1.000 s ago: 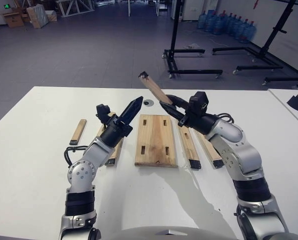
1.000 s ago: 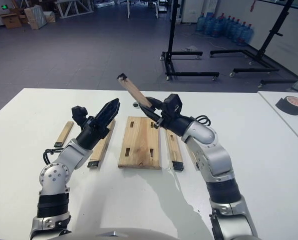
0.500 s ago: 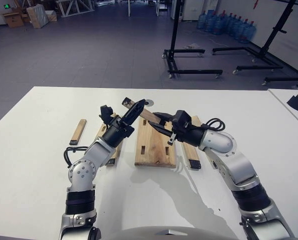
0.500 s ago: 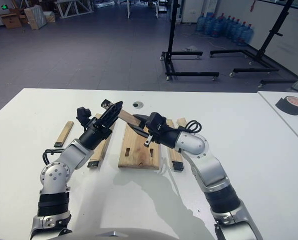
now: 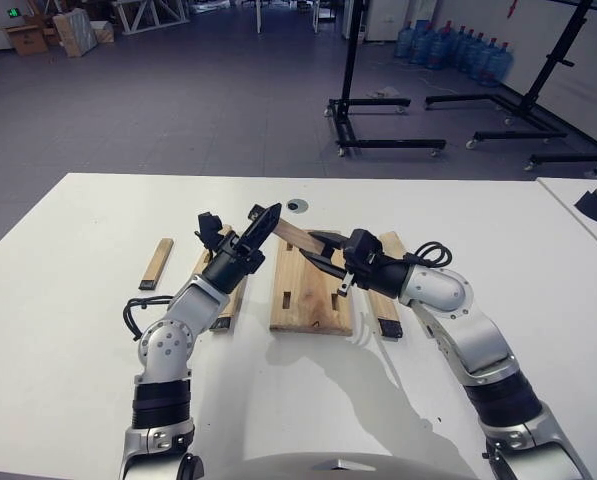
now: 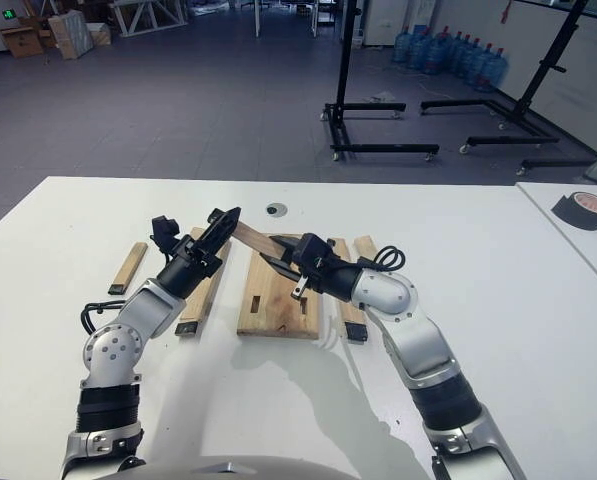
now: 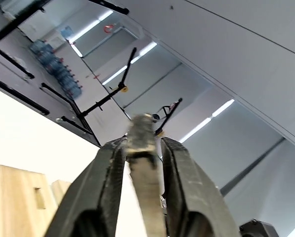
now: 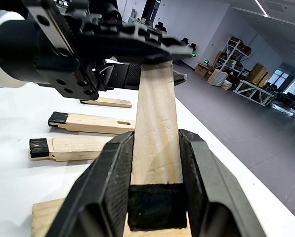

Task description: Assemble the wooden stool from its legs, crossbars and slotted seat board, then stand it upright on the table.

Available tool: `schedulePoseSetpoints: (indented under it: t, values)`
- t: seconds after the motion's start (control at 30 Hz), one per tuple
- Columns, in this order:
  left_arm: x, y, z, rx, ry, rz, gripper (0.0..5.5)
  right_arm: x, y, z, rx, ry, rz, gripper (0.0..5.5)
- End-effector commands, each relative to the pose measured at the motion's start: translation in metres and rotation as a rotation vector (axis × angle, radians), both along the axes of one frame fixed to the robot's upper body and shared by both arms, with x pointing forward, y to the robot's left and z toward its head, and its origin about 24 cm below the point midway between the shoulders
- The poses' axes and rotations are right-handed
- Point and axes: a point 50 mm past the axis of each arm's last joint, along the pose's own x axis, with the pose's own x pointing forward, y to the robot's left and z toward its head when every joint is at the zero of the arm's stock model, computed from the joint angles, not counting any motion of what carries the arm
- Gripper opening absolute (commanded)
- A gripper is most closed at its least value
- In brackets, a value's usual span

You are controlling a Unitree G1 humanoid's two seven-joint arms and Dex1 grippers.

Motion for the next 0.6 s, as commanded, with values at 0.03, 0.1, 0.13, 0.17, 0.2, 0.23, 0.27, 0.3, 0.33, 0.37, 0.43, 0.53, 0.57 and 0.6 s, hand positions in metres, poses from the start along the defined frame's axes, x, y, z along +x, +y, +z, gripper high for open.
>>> schedulePoseSetpoints:
  t: [0.03,0.1,0.13,0.17,0.2,0.23,0.27,0.3,0.33,0.37,0.43,0.53,0.57,0.6]
  values:
    - [0.002,0.000,0.003,0.004,-0.021,0.010,0.70,0.001,-0.001,0.002,-0.009,-0.018,-0.002,1.29]
    - [0.002,0.000,0.003,-0.014,-0.022,0.011,0.45,0.001,-0.001,0.002,-0.012,-0.021,-0.001,1.28]
    - [0.001,0.000,0.004,-0.027,-0.025,0.009,0.43,0.002,-0.002,0.002,-0.012,-0.022,-0.001,1.28]
    - [0.001,0.000,0.004,-0.036,-0.027,0.007,0.42,0.002,-0.002,0.002,-0.013,-0.023,0.000,1.28]
    - [0.001,0.000,0.004,-0.042,-0.028,0.005,0.41,0.002,-0.002,0.002,-0.012,-0.024,0.000,1.28]
    - [0.001,0.000,0.004,-0.044,-0.028,0.004,0.40,0.002,-0.001,0.002,-0.012,-0.024,0.002,1.28]
    - [0.001,0.000,0.004,-0.046,-0.028,0.003,0.40,0.002,-0.001,0.002,-0.012,-0.023,0.005,1.28]
    - [0.001,0.001,0.004,-0.045,-0.029,0.002,0.40,0.002,-0.001,0.002,-0.012,-0.022,0.006,1.28]
    - [0.001,0.001,0.004,-0.045,-0.029,0.002,0.40,0.002,-0.001,0.002,-0.011,-0.020,0.008,1.28]
    - [0.001,0.002,0.004,-0.053,-0.026,0.011,0.40,0.002,-0.002,0.002,-0.005,-0.010,0.002,1.28]
    - [0.003,0.005,0.003,-0.051,-0.017,0.035,0.40,0.002,-0.003,0.001,0.005,0.022,0.000,1.91]
    - [0.008,0.014,-0.002,0.016,0.001,0.105,0.40,0.001,-0.005,0.002,0.034,0.059,-0.005,2.38]
    - [0.010,0.018,-0.003,0.052,-0.009,0.130,0.40,0.001,-0.006,0.003,0.048,0.069,-0.009,2.57]
    - [0.011,0.022,-0.003,0.092,-0.021,0.155,0.40,0.001,-0.008,0.004,0.062,0.079,-0.016,2.69]
